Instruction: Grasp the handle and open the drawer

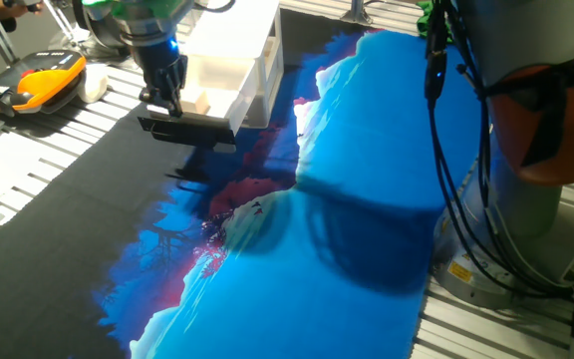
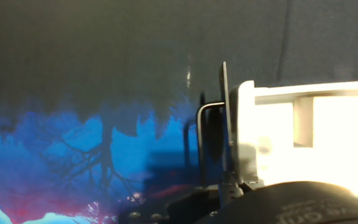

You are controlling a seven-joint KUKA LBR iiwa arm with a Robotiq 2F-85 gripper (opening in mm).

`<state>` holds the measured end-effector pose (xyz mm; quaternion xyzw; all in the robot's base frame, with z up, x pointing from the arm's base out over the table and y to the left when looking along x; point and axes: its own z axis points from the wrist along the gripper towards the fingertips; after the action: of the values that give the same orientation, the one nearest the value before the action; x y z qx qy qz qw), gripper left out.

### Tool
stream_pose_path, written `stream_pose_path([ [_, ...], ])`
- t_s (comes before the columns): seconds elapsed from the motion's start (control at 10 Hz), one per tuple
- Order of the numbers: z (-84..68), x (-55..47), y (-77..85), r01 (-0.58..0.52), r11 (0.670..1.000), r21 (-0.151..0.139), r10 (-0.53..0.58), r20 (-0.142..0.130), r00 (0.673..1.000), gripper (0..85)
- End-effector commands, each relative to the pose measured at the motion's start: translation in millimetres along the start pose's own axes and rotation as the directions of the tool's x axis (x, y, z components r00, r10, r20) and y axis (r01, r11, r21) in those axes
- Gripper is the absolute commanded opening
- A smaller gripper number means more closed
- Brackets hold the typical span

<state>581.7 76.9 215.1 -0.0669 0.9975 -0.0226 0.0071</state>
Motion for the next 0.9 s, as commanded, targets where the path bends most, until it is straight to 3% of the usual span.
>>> stream_pose_path([
  [0.0,0.4,-0.1,-2.3,-0.002,1.000,-0.012,0.002,0.017,1.000,0.0],
  [0.1,0.4,-0.3,-8.7,-0.011,0.997,-0.079,0.014,0.034,0.999,0.0],
  [0.4,-0.4,-0.3,-17.2,-0.005,0.998,-0.066,0.009,0.060,0.998,0.0],
  [0.6,0.2,-0.2,-16.9,-0.001,0.999,-0.053,0.004,0.060,0.998,0.0],
  [0.8,0.8,-0.2,-16.0,-0.003,0.998,-0.067,0.008,0.071,0.997,0.0],
])
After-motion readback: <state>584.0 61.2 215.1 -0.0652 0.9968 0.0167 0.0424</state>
